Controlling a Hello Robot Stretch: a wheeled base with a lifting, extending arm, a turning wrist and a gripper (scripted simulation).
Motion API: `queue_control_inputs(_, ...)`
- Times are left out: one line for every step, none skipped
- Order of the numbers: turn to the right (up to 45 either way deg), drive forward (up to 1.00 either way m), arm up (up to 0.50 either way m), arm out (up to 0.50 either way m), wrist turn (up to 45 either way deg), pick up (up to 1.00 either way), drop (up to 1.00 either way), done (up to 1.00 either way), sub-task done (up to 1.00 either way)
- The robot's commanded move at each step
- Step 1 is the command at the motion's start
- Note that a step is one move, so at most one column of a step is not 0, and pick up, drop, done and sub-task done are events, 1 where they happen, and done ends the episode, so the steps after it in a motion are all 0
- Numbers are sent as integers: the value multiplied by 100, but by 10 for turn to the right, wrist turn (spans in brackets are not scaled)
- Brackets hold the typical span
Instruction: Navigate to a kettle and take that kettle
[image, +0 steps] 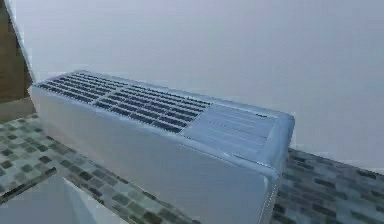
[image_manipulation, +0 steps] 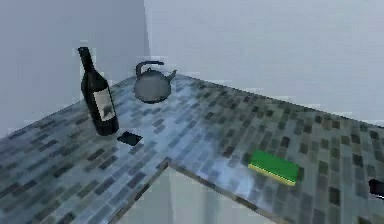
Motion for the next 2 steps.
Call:
queue_control_inputs(450,0,0,0,0,0,0,0,0)
queue_control_inputs(450,0,0,0,0,0,0,0,0)
